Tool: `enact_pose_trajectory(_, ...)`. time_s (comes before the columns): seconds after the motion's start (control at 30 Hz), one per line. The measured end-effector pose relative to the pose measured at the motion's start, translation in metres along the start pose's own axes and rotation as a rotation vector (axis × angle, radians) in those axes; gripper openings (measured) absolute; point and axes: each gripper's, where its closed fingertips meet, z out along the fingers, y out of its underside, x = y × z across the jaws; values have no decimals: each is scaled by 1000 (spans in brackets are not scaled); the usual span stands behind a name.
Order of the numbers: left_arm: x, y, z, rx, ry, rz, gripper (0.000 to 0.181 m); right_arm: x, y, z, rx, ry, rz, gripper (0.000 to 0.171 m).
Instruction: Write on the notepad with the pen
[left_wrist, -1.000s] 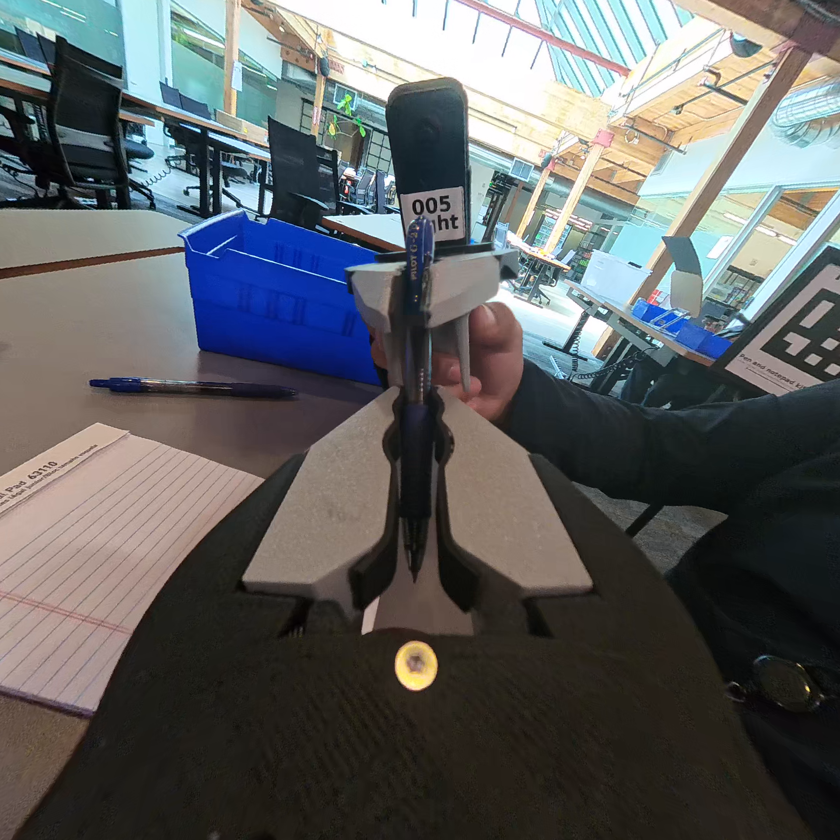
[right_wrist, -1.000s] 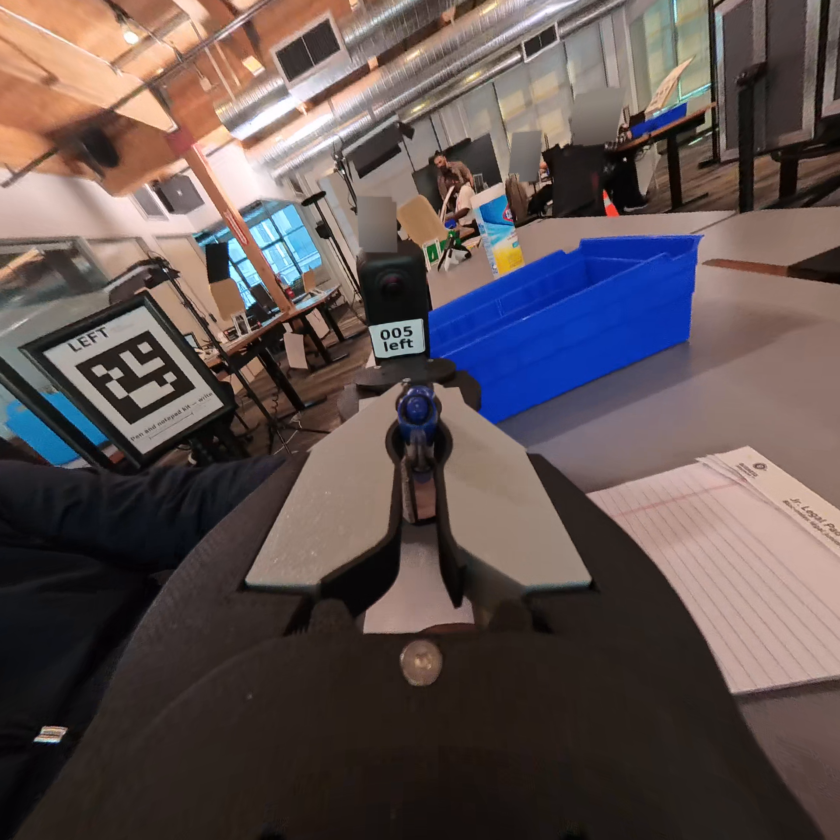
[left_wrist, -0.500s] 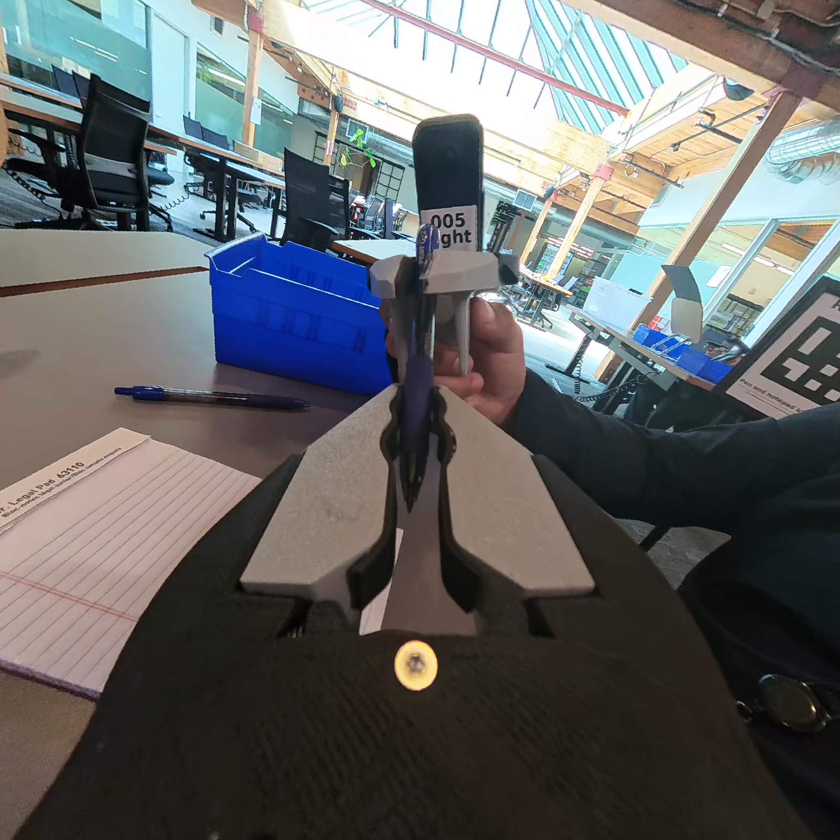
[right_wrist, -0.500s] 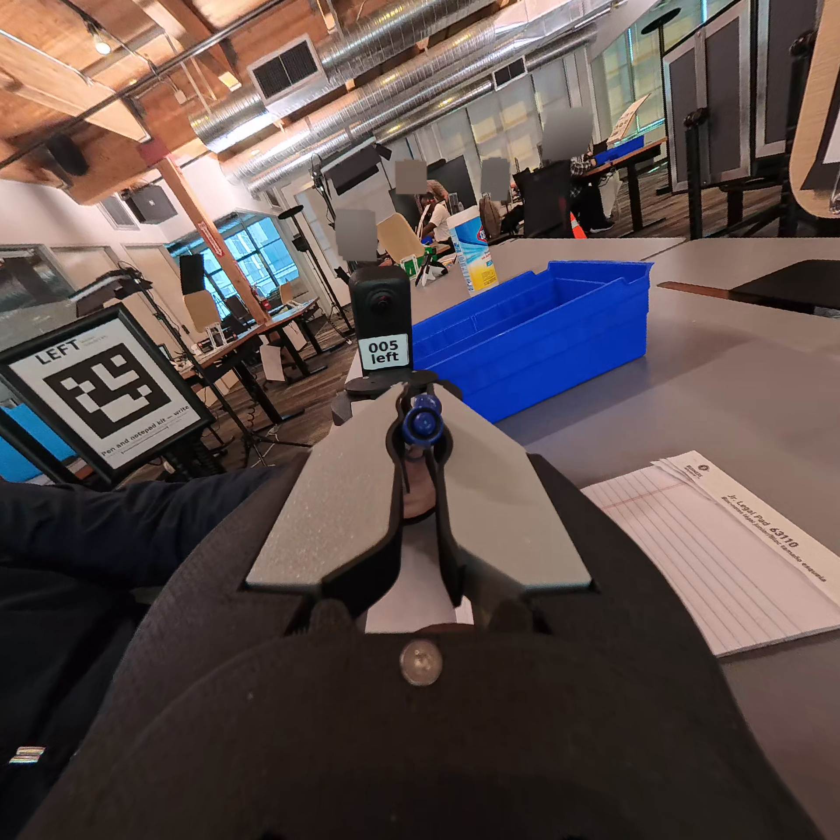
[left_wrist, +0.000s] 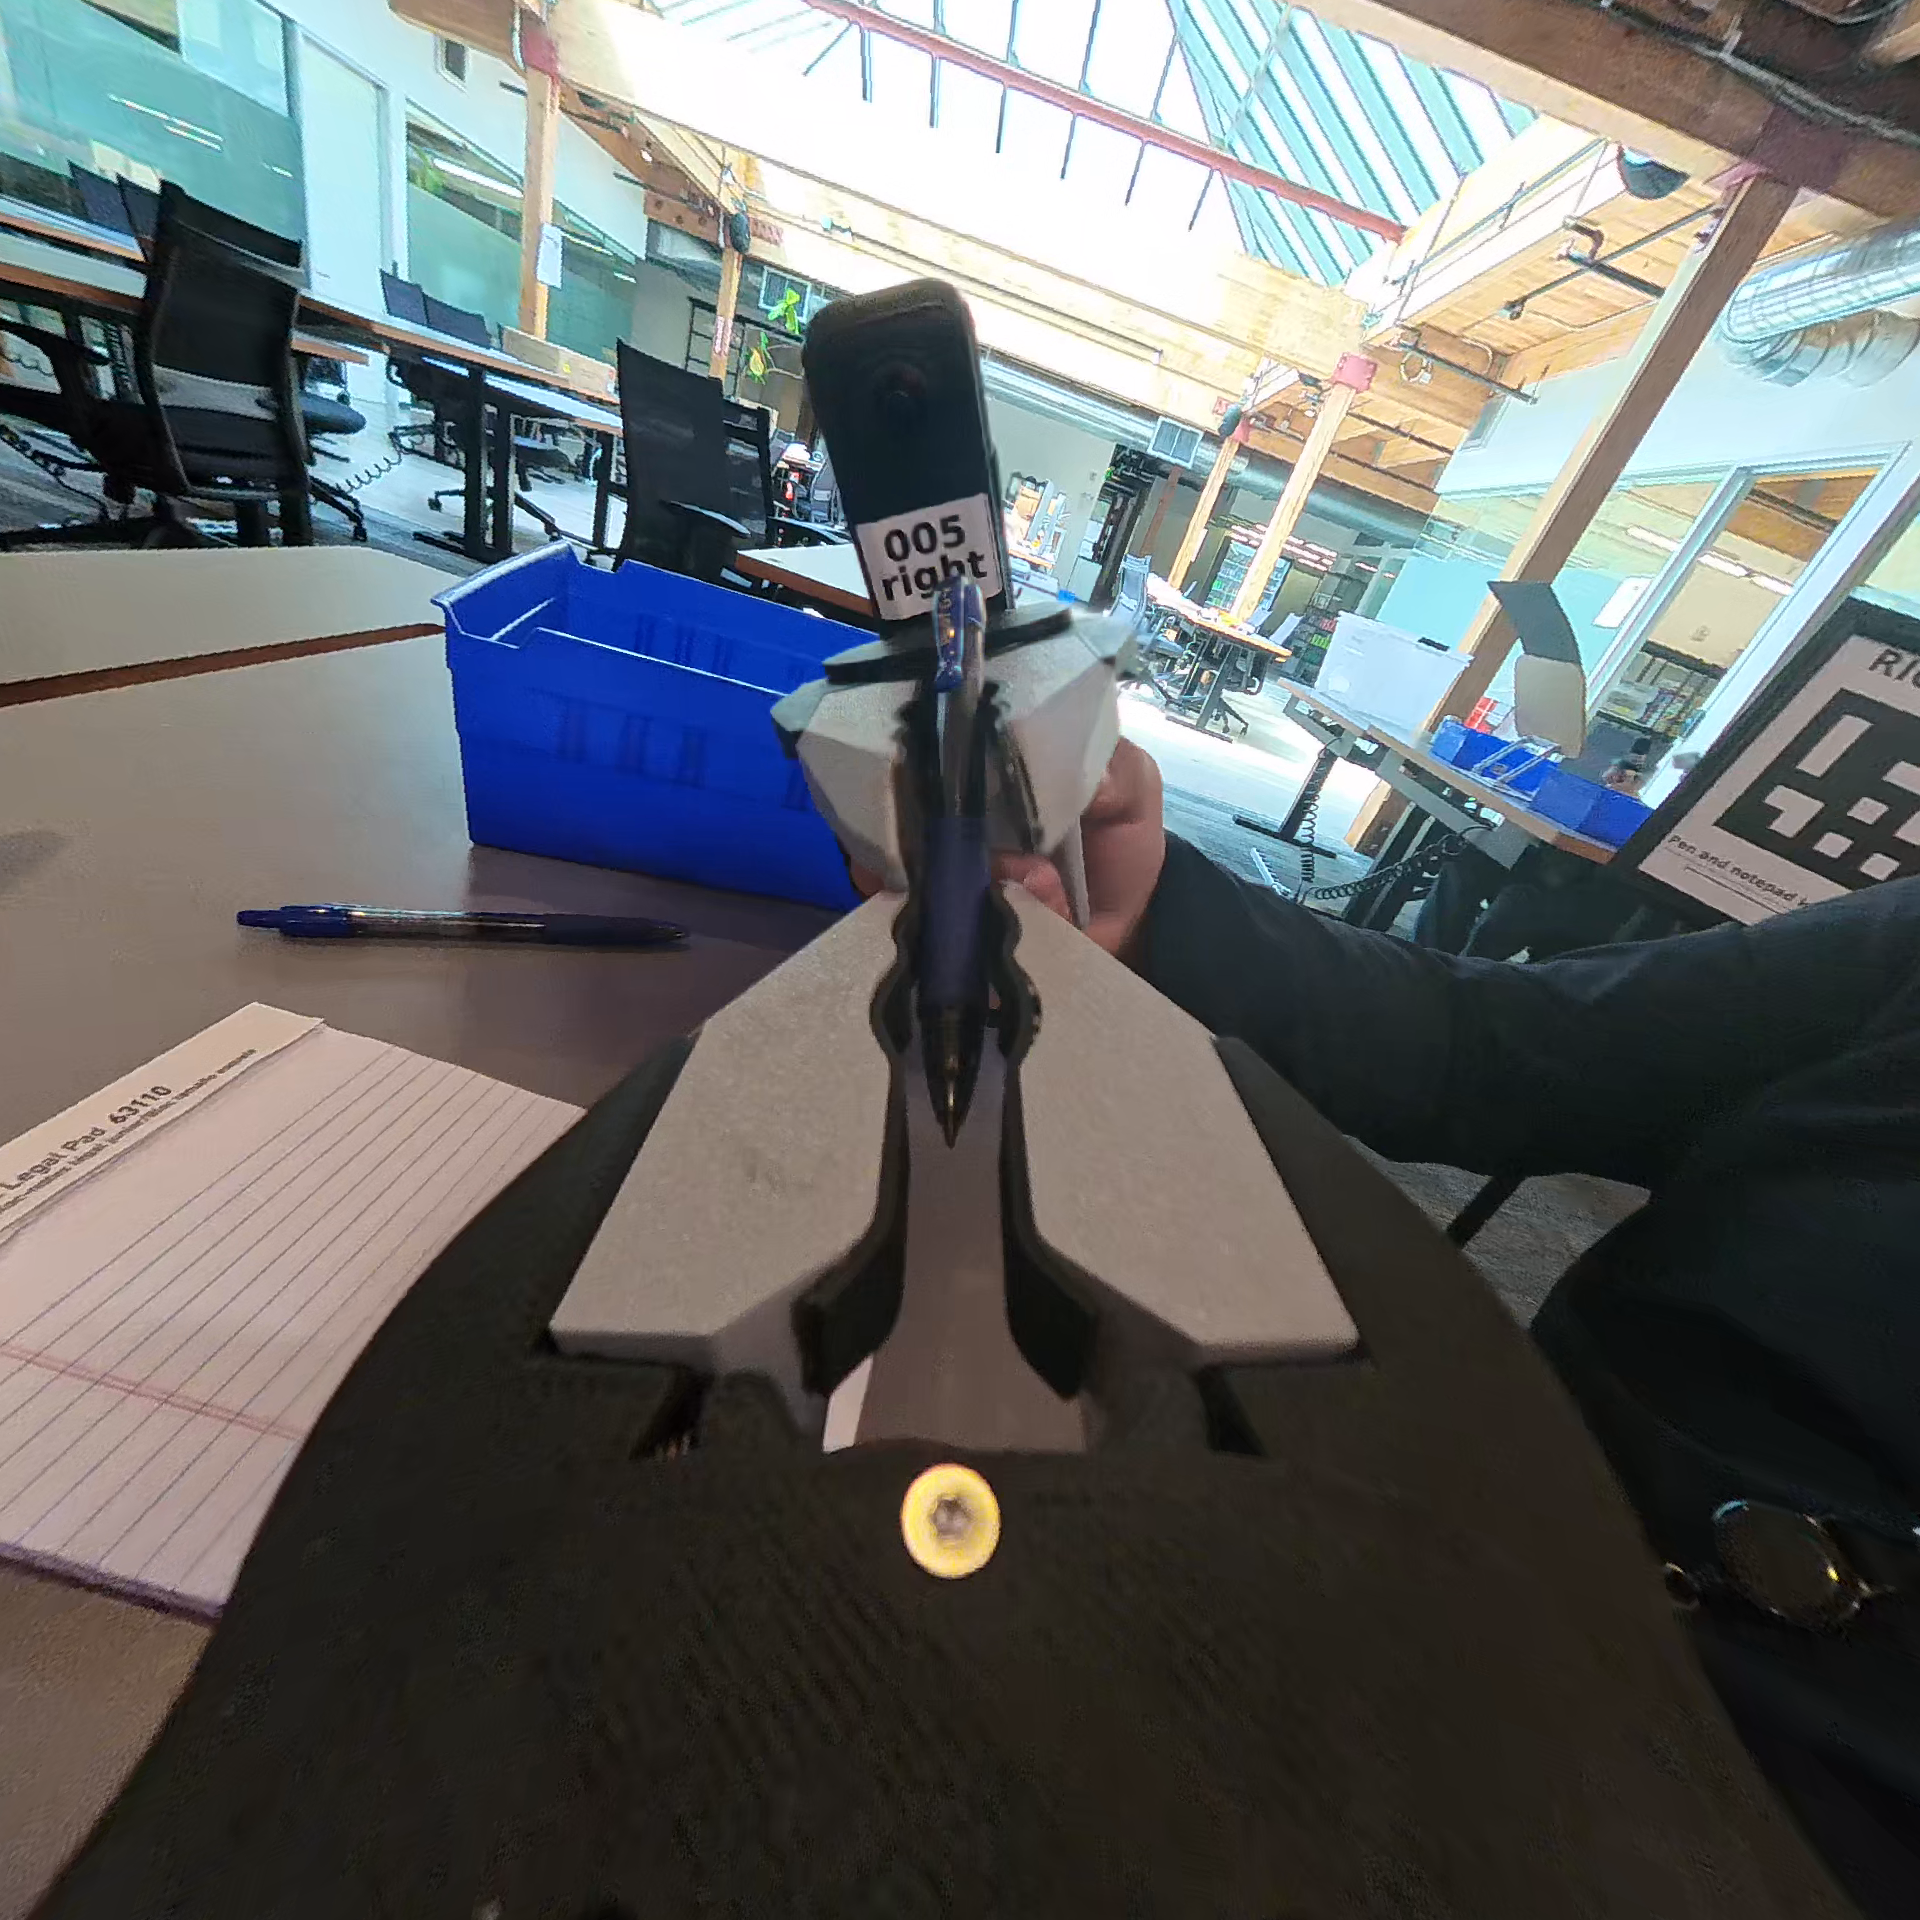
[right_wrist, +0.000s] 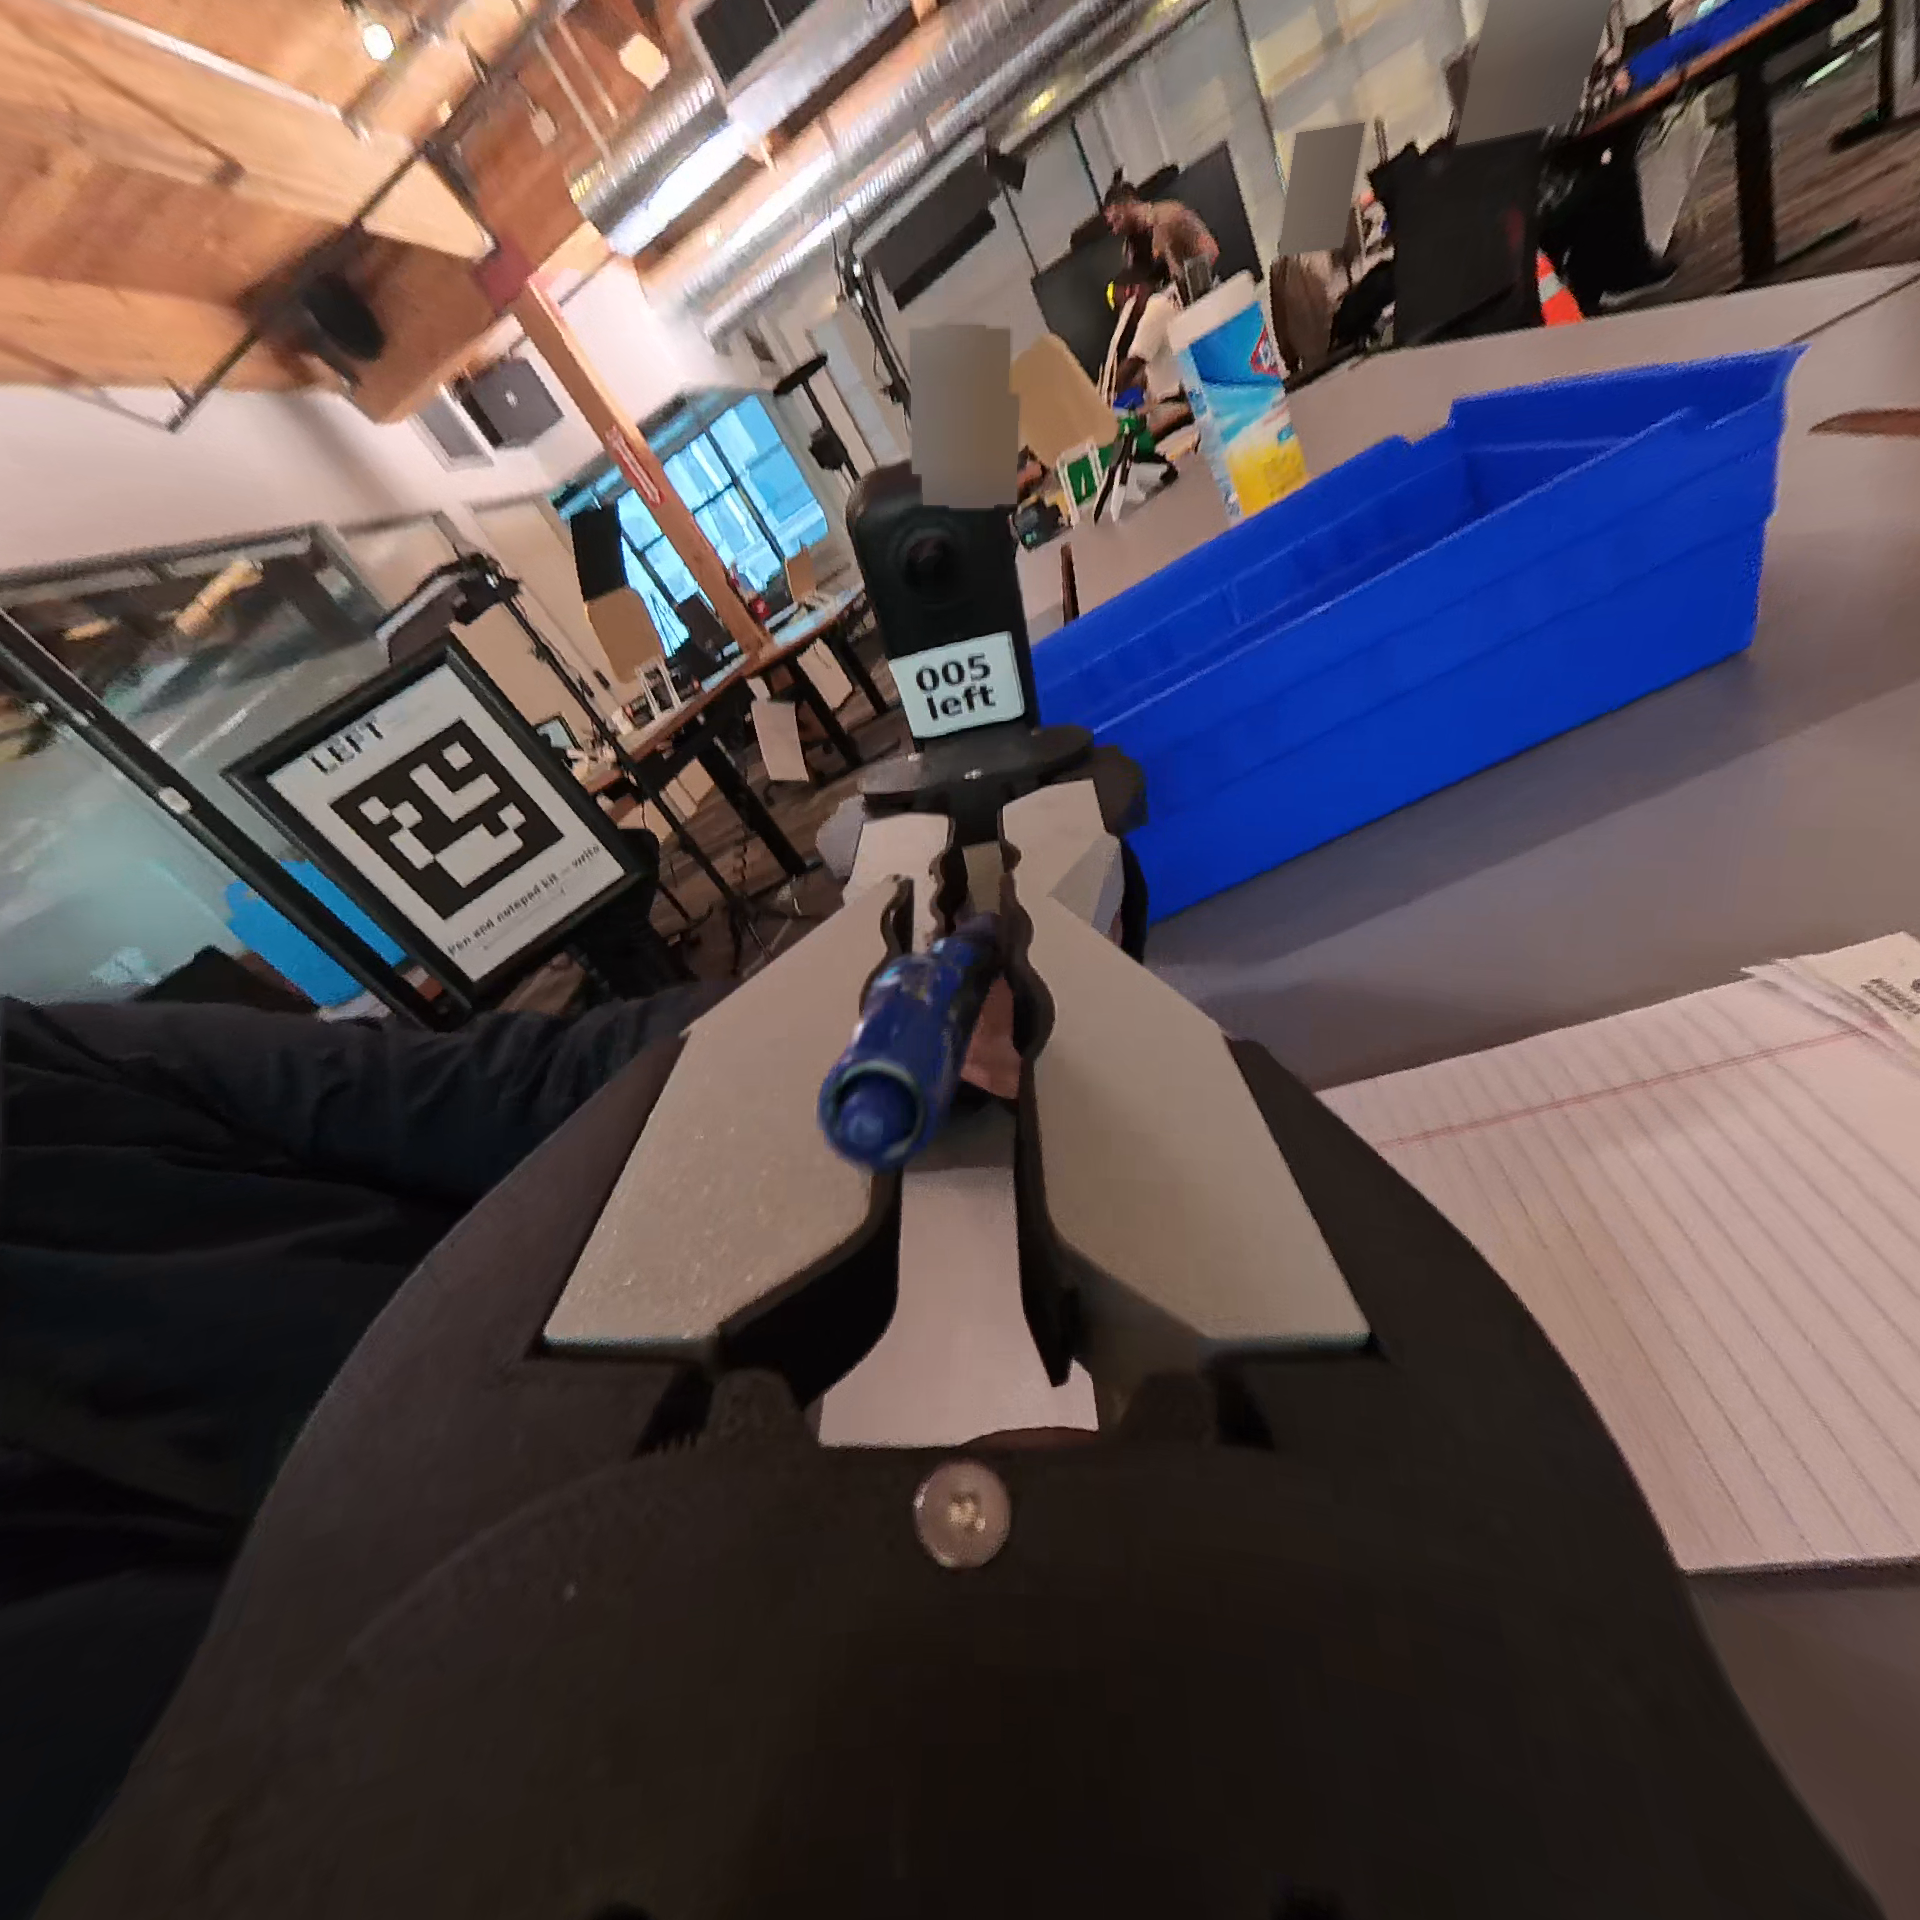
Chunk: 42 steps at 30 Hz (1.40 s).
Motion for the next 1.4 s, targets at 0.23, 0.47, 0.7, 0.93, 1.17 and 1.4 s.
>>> enact_pose_trajectory(0.23, -3, 4, 3, -21, -20, 12, 9, 7, 4, 1, -30, 70, -59, 7)
enact_pose_trajectory(0.47, -2, 0, 0, 2, -24, 24, 9, 5, 0, 1, -6, 66, -71, 6)
enact_pose_trajectory(0.7, -1, -1, -1, 1, -36, 62, 9, 3, 0, 2, -14, 81, -130, 6)
enact_pose_trajectory(0.93, -9, -12, -9, 73, -55, 13, 12, 8, -9, -3, 31, 166, -219, 6)
enact_pose_trajectory(1.17, -18, -5, -8, 41, -105, 18, 17, 9, -29, -20, 153, 181, -216, 6)
enact_pose_trajectory(1.4, -18, 13, 4, -51, -101, -1, 18, 3, -33, -18, 175, 266, -393, 6)
